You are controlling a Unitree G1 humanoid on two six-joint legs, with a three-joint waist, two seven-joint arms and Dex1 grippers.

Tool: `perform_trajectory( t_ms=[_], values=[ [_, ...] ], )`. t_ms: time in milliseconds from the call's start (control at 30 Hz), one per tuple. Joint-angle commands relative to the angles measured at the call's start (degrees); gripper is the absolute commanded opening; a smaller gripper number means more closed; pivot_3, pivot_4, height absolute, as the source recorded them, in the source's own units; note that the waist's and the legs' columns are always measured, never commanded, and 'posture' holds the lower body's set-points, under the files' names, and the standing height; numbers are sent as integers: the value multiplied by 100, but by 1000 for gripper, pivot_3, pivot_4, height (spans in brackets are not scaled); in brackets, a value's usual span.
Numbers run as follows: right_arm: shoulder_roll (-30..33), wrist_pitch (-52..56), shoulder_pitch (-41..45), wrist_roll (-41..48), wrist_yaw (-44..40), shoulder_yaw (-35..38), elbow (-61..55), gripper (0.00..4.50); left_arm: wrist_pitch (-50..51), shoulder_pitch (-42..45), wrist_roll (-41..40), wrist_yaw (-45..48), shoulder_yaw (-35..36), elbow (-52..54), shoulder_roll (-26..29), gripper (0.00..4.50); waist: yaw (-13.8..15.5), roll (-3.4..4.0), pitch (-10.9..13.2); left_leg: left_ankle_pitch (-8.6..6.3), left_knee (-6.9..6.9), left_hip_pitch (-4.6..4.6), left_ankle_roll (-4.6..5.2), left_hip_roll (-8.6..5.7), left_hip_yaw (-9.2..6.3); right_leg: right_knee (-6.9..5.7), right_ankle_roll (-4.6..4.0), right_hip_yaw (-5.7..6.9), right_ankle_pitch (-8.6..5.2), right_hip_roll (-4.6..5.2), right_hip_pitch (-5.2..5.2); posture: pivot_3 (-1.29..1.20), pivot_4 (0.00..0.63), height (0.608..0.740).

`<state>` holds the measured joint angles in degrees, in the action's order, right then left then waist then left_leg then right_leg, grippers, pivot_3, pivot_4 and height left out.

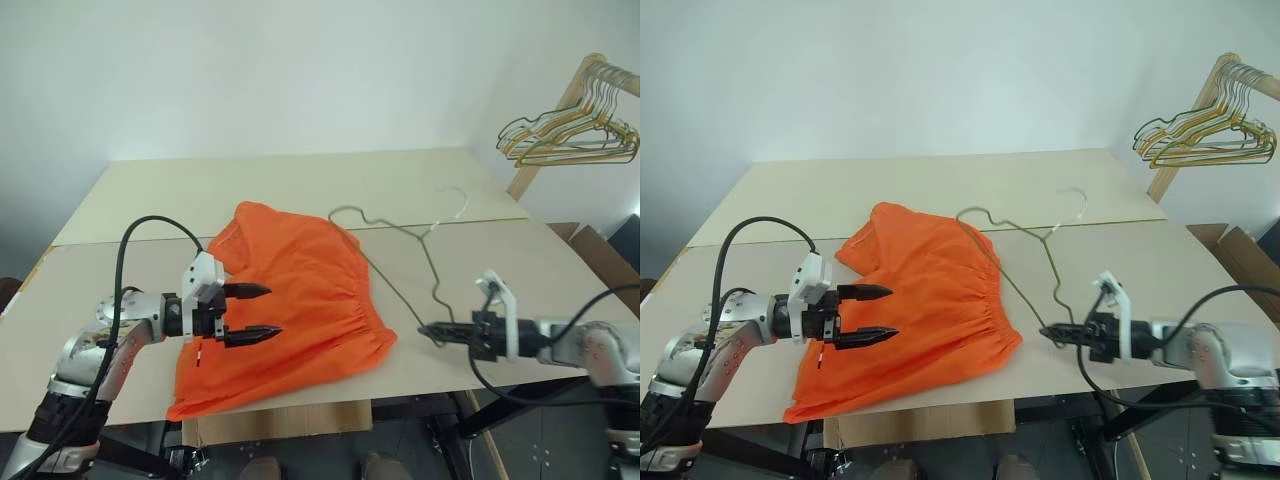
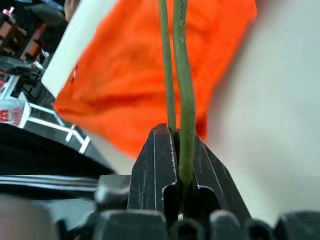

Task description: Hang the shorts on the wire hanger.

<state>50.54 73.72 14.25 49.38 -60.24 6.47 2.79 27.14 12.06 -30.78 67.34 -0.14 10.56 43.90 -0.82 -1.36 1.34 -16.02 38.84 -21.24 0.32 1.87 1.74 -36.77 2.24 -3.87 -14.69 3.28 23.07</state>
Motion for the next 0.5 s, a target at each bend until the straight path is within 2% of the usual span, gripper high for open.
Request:
perform_trajectory(
  t_ms=[33, 267, 500],
  values=[
    [469, 488, -67, 383, -756, 120, 348, 0, -153, -12, 142, 135, -68, 180, 144, 4468, -36, -1, 0, 0, 0, 3, 0, 1, 2, 0, 0, -3, 0, -1, 0, -21, 0, 740],
    [1242, -127, -270, -299, -2010, -696, 1240, 0, -178, 47, 248, 297, -177, 233, 248, 4468, -47, -2, 1, -1, 4, 8, 1, 2, 4, -1, 4, -4, -2, -2, -5, -22, 0, 740],
    [1032, -442, 141, -895, -2243, -1252, 1951, 0, -149, 8, 309, 277, -173, 354, 281, 4468, -72, -1, 0, 0, 7, 9, 1, 2, 8, -5, 5, -9, -1, -3, -3, -4, 0, 740]
  ],
)
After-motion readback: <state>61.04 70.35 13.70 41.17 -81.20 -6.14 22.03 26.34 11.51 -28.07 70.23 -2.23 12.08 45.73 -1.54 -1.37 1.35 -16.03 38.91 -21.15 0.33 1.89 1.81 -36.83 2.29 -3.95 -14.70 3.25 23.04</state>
